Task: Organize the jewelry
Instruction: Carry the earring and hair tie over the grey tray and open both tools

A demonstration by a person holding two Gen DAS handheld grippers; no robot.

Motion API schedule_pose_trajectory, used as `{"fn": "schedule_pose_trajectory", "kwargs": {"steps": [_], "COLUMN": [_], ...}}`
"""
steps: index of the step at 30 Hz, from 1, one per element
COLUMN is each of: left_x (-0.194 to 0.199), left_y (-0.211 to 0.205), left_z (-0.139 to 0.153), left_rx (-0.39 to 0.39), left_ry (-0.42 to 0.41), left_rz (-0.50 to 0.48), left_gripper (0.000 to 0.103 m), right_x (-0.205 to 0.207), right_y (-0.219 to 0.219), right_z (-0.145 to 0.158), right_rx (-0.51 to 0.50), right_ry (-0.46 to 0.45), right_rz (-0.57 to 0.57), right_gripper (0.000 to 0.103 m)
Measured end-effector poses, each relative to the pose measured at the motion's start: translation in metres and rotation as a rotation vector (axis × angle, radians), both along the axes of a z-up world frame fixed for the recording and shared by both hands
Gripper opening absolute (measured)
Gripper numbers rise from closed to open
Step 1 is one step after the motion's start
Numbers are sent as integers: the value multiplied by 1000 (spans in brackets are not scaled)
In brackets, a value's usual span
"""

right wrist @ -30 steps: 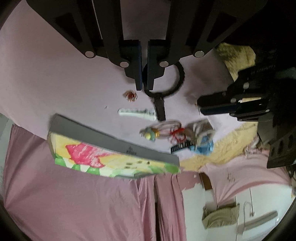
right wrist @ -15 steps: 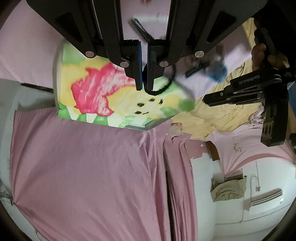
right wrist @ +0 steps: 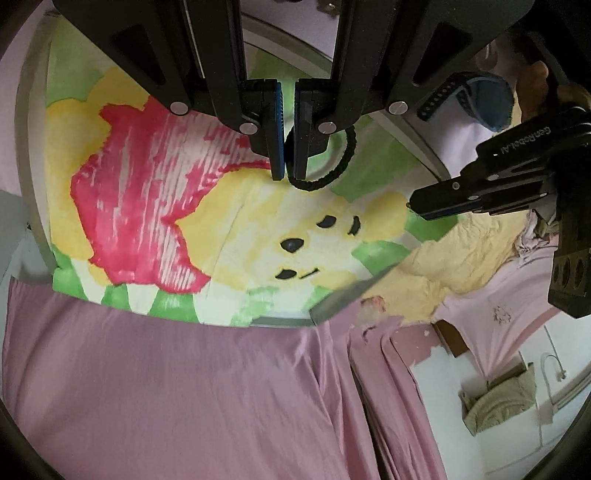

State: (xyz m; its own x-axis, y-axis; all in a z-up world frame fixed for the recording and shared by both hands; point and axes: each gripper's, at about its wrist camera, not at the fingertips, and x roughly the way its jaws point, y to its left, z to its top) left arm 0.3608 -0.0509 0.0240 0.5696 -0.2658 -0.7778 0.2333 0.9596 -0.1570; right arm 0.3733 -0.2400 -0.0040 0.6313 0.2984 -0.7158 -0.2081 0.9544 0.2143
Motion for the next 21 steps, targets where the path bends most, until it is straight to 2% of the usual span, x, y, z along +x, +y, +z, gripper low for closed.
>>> {"fn": "schedule_pose_trajectory", "kwargs": {"steps": [4, 6, 9, 11, 12, 14, 15, 18, 20, 21], "left_x": [3, 0, -7, -17, -23, -33, -37, -58, -76, -87], "left_y": [0, 0, 2, 4, 5, 8, 9, 14, 17, 19], "left_z": [-4, -5, -2, 5, 9, 15, 17, 26, 32, 36], "left_rx": [37, 50, 23, -4, -9, -17, -23, -36, -46, -53], "left_ry": [31, 30, 1, -44, -69, -98, -107, -175, -233, -270], "left_rz": [12, 18, 17, 27, 44, 62, 69, 98, 123, 132], "left_gripper": [12, 17, 40, 66, 67, 67, 67, 72, 87, 88], "right_x": [7, 8, 6, 1, -4, -12, -17, -38, -55, -66], "right_y": [1, 2, 1, -1, -2, -4, -7, -13, -19, -21], "right_z": [-7, -13, -16, -15, -13, -7, -3, 14, 25, 30], "right_rx": [-3, 1, -5, -7, -9, -16, -14, -15, -5, -4], "right_ry": [33, 53, 61, 51, 38, 11, -6, -88, -146, -181], "right_rz": [-9, -12, -23, -33, -39, -54, -58, -82, -100, -109], "right_gripper": [5, 5, 6, 7, 11, 26, 36, 40, 40, 45]}}
